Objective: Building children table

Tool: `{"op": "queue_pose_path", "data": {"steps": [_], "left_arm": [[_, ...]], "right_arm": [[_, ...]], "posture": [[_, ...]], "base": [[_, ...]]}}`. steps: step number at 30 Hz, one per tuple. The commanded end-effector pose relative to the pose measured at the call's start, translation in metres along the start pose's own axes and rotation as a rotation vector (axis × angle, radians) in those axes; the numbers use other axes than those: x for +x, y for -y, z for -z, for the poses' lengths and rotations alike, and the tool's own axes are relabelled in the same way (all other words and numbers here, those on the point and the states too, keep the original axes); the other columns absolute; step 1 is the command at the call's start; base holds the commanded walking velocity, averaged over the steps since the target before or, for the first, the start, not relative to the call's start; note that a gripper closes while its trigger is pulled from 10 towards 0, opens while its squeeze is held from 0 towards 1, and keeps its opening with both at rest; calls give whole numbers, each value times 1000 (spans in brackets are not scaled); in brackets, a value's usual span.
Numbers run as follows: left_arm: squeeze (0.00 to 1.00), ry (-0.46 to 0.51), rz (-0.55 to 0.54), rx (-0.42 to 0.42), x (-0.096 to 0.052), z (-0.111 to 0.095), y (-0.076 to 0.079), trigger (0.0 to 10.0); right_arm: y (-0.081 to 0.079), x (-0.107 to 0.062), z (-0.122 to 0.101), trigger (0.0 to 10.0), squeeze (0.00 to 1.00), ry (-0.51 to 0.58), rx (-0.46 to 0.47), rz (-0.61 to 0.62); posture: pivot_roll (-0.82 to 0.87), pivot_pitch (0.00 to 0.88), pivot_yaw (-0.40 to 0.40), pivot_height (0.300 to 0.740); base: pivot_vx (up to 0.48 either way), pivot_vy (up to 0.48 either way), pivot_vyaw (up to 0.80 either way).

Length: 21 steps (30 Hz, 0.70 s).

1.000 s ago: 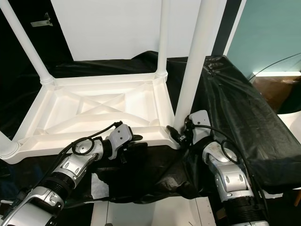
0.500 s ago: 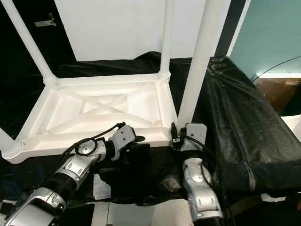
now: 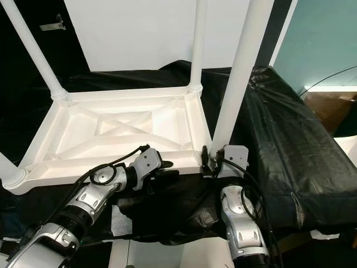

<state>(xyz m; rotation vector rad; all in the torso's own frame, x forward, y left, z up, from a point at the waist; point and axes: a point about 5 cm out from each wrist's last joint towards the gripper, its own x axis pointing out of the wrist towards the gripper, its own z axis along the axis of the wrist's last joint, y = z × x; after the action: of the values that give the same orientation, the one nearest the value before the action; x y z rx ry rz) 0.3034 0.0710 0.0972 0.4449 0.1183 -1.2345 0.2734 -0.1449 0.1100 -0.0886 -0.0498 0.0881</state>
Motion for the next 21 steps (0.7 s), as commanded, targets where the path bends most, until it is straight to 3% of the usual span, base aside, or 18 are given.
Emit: {"op": "queue_pose_path", "data": {"steps": [1,4,7,8,10,16,20,21], "left_arm": [[0,-73,71,-49,1,19,15,10000],[0,-73,71,-49,1,19,16,10000],[0,-78,70,-49,2,20,16,10000],[0,-78,70,-49,2,20,16,10000],[0,-77,70,-51,3,19,17,10000],[0,-75,69,-49,4,19,17,10000],[0,-76,65,-51,3,20,18,10000],[0,-82,64,-54,1,22,19,10000]], "right_arm": [[-4,0,-2,10000,0,9,-2,-69],[-4,0,-6,10000,0,27,-24,-103],[0,-9,-5,10000,0,-7,-120,-467],[0,-9,-5,10000,0,-7,-120,-467],[10,-17,2,10000,0,-57,-174,-600],[21,-18,7,10000,0,-80,-248,-654],[29,-10,5,10000,0,-74,-296,-675],[29,-1,2,10000,0,-59,-329,-704]], "posture": [[-27,7,-15,740],[-27,7,-15,740],[-42,13,-14,740],[-42,13,-14,740],[-43,16,-16,740],[-39,20,-19,740],[-32,24,-20,740],[-18,27,-20,740]], "base": [[0,0,0],[0,0,0],[0,0,0],[0,0,0],[0,0,0],[0,0,0],[0,0,0],[0,0,0]]}}
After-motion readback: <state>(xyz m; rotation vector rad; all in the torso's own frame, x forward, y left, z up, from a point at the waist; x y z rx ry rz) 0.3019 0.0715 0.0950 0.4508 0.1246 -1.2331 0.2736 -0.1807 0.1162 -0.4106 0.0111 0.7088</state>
